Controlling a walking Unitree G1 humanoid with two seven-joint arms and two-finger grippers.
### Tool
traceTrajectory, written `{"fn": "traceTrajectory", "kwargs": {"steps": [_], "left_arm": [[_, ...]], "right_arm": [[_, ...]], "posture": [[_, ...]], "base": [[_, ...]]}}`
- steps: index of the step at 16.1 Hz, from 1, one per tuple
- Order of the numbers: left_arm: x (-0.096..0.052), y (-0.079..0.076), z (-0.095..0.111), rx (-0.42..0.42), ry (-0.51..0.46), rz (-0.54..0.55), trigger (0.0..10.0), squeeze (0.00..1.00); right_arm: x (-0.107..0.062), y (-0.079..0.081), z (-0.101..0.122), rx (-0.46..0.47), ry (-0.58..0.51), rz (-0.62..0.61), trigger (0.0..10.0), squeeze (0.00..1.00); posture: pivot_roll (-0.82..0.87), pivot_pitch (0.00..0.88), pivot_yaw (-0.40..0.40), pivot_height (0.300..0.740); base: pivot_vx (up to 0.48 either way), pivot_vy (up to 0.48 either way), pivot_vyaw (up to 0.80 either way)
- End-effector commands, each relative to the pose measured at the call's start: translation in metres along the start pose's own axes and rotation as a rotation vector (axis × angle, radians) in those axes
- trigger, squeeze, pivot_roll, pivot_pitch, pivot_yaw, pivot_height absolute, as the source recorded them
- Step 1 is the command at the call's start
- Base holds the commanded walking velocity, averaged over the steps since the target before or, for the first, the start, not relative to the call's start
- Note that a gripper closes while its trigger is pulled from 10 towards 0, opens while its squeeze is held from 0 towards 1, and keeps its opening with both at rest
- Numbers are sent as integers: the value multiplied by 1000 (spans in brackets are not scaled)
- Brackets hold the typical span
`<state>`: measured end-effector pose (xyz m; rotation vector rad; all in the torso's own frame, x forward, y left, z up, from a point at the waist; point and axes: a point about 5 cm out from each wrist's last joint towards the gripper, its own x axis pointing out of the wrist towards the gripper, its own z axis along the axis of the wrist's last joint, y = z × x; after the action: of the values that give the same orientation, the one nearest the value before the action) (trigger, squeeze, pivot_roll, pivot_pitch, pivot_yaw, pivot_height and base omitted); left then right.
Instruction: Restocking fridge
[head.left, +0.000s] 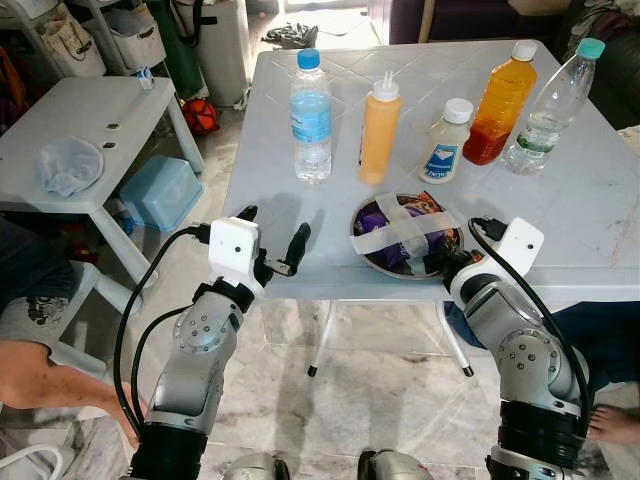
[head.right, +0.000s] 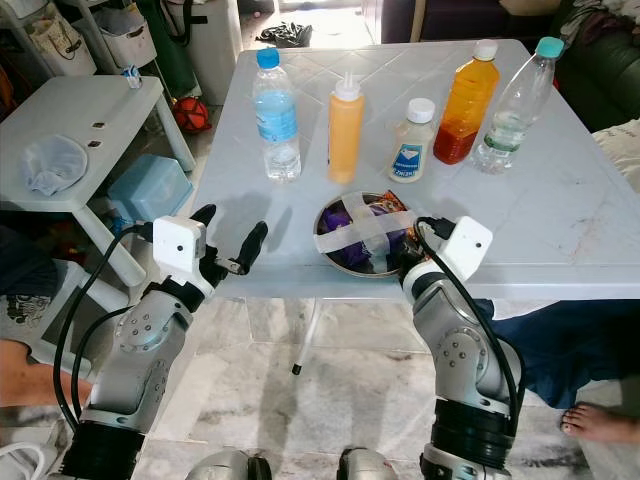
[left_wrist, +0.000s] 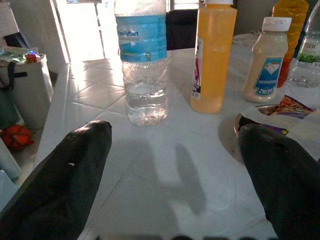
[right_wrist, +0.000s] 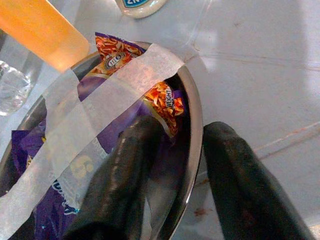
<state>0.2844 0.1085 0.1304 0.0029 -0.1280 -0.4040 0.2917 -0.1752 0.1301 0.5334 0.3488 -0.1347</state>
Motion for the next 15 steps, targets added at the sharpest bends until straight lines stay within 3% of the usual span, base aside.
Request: {"fn": "traceTrajectory", "kwargs": {"steps": [1, 3, 4, 5, 7, 8, 9, 15], "left_arm": [[2, 1, 1, 21, -1, 4, 10000, 0], [2, 1, 1, 21, -5, 4, 10000, 0], [3, 1, 2, 20, -5, 3, 10000, 0], [3, 1, 2, 20, -7, 3, 10000, 0], [2, 2, 2, 20, -7, 7, 10000, 0], [1, 2, 2, 20, -6, 9, 10000, 0], [2, 1, 1, 18, -6, 7, 10000, 0], [5, -1, 1, 11, -10, -1, 10000, 0]], "right_arm": [[-3, 15, 7, 6, -32, 69, 10000, 929], [-3, 21, 5, 15, -24, 88, 10000, 557], [-4, 24, 3, 18, -13, 98, 10000, 557], [-6, 26, -3, 27, 15, 102, 10000, 475], [-12, 27, -11, 27, 51, 102, 10000, 455], [-18, 30, -14, 35, 62, 110, 10000, 165], [-22, 32, -16, 34, 72, 114, 10000, 0], [-27, 37, -28, 52, 164, 173, 10000, 0]], "posture": [[0, 66, 67, 740], [1, 66, 67, 740], [1, 67, 66, 740], [2, 70, 65, 740], [1, 71, 64, 740], [-4, 71, 64, 740], [-6, 71, 64, 740], [-15, 68, 63, 740]], "base": [[0, 0, 0], [0, 0, 0], [0, 0, 0], [0, 0, 0], [0, 0, 0], [0, 0, 0], [0, 0, 0], [0, 0, 0]]}}
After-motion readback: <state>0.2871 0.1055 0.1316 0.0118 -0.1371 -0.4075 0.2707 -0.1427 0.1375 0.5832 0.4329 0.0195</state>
